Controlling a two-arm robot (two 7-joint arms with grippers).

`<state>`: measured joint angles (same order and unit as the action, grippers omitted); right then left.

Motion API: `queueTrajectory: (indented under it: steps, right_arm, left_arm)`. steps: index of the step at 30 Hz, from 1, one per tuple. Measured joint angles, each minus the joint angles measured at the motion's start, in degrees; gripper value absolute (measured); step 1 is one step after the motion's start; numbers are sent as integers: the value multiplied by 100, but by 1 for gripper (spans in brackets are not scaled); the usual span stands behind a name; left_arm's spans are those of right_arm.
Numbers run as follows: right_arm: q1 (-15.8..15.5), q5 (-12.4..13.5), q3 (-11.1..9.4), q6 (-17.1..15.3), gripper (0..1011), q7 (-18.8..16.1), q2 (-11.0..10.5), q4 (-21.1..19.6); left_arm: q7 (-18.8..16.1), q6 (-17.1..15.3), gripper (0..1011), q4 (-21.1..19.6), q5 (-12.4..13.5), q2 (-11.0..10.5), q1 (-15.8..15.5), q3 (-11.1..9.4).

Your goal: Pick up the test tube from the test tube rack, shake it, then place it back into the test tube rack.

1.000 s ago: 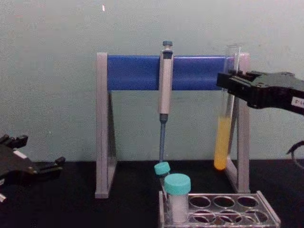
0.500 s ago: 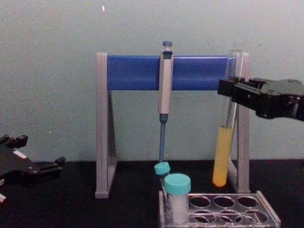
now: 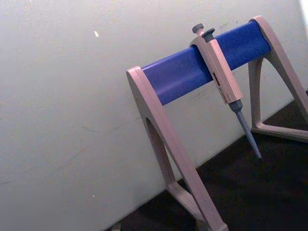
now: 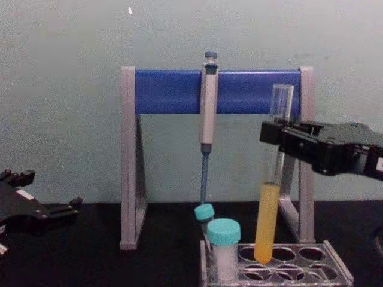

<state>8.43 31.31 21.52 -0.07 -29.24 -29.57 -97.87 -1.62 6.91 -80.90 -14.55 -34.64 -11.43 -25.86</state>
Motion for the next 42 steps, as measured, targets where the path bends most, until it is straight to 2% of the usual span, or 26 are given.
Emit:
queueTrajectory:
  steps: [22,42]
  right_arm:
    - [88,43,155,-3,230,86,54,266]
    - [107,-149,268,58,232,114,156,510]
  left_arm:
    - [0,0,1001,0,0,0,0,0]
    - [0,0,1001,0,0,0,0,0]
